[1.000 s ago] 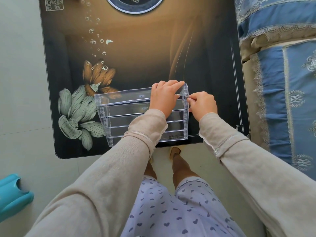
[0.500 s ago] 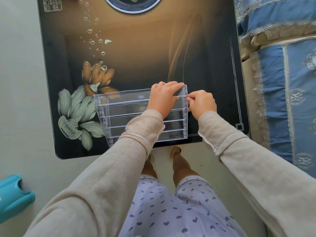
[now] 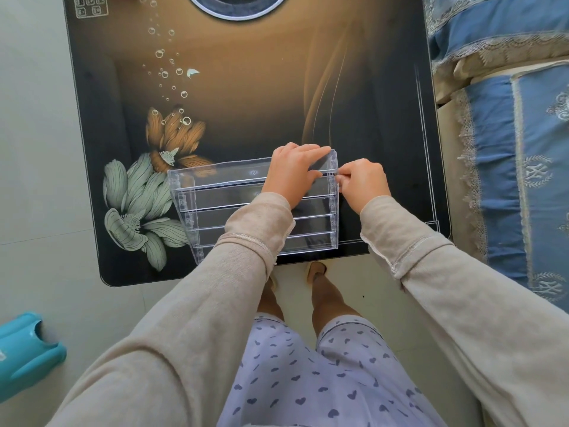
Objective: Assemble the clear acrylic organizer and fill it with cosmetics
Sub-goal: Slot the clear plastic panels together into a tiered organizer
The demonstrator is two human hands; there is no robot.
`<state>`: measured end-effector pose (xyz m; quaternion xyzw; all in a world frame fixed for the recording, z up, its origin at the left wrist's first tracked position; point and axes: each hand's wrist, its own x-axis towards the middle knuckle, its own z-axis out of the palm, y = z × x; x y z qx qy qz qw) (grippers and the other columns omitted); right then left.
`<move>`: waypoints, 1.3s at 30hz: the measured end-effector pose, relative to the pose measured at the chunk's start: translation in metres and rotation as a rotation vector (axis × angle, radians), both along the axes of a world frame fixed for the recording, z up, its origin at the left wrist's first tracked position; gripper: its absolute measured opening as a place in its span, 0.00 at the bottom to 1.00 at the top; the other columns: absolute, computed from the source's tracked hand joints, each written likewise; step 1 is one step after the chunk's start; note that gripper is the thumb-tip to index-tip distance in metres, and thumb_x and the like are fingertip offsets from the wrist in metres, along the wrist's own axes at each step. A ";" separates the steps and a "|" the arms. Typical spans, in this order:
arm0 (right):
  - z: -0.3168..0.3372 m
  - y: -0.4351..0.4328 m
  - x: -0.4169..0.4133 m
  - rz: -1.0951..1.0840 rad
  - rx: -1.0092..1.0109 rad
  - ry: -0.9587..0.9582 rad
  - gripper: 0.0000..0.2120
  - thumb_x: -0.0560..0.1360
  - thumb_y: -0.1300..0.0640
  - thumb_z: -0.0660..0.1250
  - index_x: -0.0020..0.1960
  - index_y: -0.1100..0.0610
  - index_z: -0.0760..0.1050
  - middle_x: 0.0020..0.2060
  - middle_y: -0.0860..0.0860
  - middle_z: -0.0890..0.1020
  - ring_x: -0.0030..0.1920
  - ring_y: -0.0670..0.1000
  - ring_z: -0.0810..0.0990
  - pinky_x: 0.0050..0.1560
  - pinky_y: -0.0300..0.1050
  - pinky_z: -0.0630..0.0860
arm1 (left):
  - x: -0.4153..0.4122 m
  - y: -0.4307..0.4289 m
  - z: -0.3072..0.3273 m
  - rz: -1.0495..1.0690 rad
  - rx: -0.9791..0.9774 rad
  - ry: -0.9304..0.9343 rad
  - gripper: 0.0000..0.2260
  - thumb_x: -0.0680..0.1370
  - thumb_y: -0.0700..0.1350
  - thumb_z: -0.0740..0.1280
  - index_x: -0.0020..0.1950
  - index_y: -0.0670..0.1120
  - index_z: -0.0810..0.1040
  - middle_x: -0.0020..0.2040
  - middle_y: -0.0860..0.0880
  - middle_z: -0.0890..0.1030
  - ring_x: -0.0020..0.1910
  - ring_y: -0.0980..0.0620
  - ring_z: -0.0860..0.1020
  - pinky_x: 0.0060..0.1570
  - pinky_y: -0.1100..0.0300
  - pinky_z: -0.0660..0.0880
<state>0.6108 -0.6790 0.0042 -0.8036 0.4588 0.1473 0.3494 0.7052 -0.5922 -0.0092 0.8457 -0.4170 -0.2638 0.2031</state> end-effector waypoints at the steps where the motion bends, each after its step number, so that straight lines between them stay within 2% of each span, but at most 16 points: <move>1: 0.000 0.001 -0.001 -0.012 0.014 -0.024 0.11 0.77 0.59 0.62 0.53 0.61 0.80 0.48 0.60 0.84 0.48 0.57 0.82 0.54 0.48 0.77 | 0.000 0.000 0.000 -0.002 -0.004 0.013 0.19 0.75 0.42 0.67 0.66 0.49 0.73 0.64 0.48 0.78 0.62 0.46 0.73 0.69 0.51 0.62; 6: 0.001 0.010 -0.006 -0.095 0.112 -0.149 0.13 0.76 0.61 0.64 0.60 0.59 0.77 0.55 0.57 0.82 0.55 0.56 0.80 0.57 0.49 0.76 | -0.001 0.003 0.000 0.005 -0.018 0.043 0.19 0.76 0.42 0.66 0.67 0.48 0.73 0.65 0.49 0.77 0.64 0.47 0.72 0.70 0.53 0.59; 19: -0.001 0.010 -0.007 -0.095 0.129 -0.166 0.15 0.76 0.61 0.64 0.62 0.57 0.75 0.56 0.56 0.82 0.54 0.57 0.81 0.56 0.55 0.79 | -0.005 0.004 -0.002 0.037 -0.028 0.035 0.19 0.76 0.42 0.66 0.67 0.47 0.72 0.65 0.48 0.77 0.64 0.46 0.71 0.70 0.54 0.56; 26: -0.003 0.012 -0.010 -0.069 0.115 -0.164 0.18 0.75 0.61 0.65 0.64 0.55 0.74 0.58 0.55 0.81 0.51 0.56 0.82 0.54 0.54 0.80 | -0.007 0.005 -0.008 0.042 0.002 0.030 0.19 0.76 0.42 0.66 0.67 0.48 0.72 0.65 0.49 0.76 0.65 0.47 0.71 0.71 0.53 0.56; 35: -0.006 0.014 -0.010 -0.093 0.105 -0.177 0.17 0.75 0.62 0.65 0.64 0.56 0.74 0.58 0.56 0.81 0.52 0.57 0.81 0.55 0.55 0.79 | -0.005 -0.001 -0.010 0.025 0.007 -0.075 0.18 0.75 0.41 0.68 0.65 0.48 0.75 0.62 0.47 0.79 0.62 0.46 0.74 0.70 0.51 0.64; 39: -0.005 0.013 -0.011 -0.104 0.119 -0.175 0.17 0.75 0.62 0.65 0.64 0.56 0.74 0.59 0.56 0.80 0.53 0.57 0.81 0.57 0.56 0.78 | -0.009 -0.002 -0.009 0.023 0.024 -0.107 0.18 0.76 0.42 0.67 0.66 0.49 0.73 0.63 0.47 0.78 0.64 0.46 0.73 0.72 0.51 0.59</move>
